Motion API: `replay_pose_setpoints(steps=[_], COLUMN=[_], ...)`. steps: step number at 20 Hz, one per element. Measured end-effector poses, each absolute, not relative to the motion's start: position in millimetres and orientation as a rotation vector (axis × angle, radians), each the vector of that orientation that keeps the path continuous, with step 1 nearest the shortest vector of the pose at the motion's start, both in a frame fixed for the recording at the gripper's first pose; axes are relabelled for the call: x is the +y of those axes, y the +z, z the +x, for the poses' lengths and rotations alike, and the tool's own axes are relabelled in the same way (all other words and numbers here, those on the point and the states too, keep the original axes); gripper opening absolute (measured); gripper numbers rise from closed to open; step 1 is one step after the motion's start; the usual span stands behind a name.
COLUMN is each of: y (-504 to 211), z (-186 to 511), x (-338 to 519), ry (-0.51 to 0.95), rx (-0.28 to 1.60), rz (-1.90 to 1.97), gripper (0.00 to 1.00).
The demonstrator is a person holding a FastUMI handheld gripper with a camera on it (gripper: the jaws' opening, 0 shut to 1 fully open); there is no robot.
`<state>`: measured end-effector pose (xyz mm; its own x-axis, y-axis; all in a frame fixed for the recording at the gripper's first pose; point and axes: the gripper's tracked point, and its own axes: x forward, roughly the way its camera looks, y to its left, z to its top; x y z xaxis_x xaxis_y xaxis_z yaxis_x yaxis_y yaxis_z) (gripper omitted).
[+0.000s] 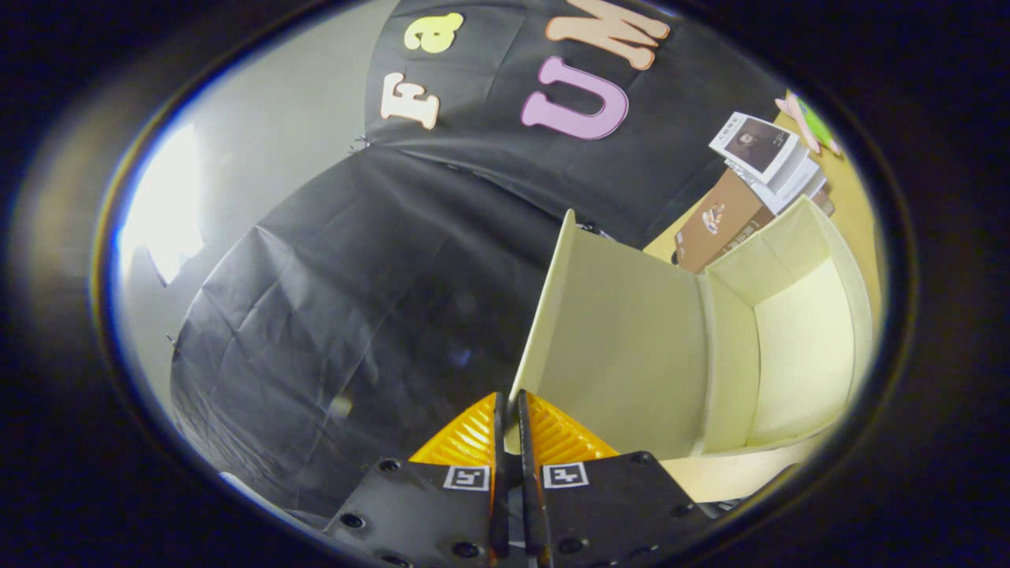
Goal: Open the storage box then place both shoes into the box .Put the left shoe in first, then the right shoe, with the right side of both shoes facing outward in a uniform manner.
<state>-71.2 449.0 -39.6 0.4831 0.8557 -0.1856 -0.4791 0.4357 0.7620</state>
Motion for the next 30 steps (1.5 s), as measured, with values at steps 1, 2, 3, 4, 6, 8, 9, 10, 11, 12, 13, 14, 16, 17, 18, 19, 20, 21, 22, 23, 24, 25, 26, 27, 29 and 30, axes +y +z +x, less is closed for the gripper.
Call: replay_pose_setpoints(steps=[1, 2, 3, 4, 6, 8, 9, 10, 11, 12, 13, 14, 16, 17, 18, 19, 20, 21, 22, 23, 24, 25, 26, 27, 29, 30], y=[-43, -46, -48, -53, -60, -70, -72, -74, -75, -74, -73, -71, -71, -71, -69, -68, -67, -68, -72, -78, -86, -93, -103, -114, -135, -145], z=[-71, -71, -71, -74, -76, -78, -74, -67, -61, -51, -43, -33, -18, -9, -1, 6, 14, 21, 28, 33, 37, 39, 41, 40, 39, 38], x=[453, 458, 459, 468, 465, 458, 454, 445, 433, 420, 406, 391, 356, 339, 319, 300, 277, 254, 229, 203, 177, 153, 131, 112, 80, 65], ry=[0.893, 0.887, 0.881, 0.879, 0.880, 0.865, 0.849, 0.824, 0.800, 0.775, 0.743, 0.712, 0.643, 0.610, 0.579, 0.546, 0.510, 0.470, 0.432, 0.389, 0.347, 0.310, 0.282, 0.258, 0.219, 0.201], rx=[0.623, 0.625, 0.627, 0.630, 0.653, 0.676, 0.667, 0.656, 0.643, 0.627, 0.610, 0.597, 0.579, 0.570, 0.561, 0.554, 0.547, 0.543, 0.541, 0.548, 0.562, 0.585, 0.614, 0.652, 0.722, 0.755], rz=[0.696, 0.691, 0.684, 0.671, 0.626, 0.568, 0.540, 0.516, 0.498, 0.484, 0.469, 0.454, 0.419, 0.401, 0.381, 0.357, 0.330, 0.299, 0.268, 0.237, 0.208, 0.181, 0.154, 0.133, 0.089, 0.063], gripper=[0.11, 0.11, 0.11, 0.18, 0.31, 0.45, 0.52, 0.59, 0.65, 0.72, 0.79, 0.86, 0.99, 0.99, 0.99, 0.99, 1.00, 1.00, 1.00, 1.00, 1.00, 1.00, 1.00, 1.00, 1.00, 1.00])
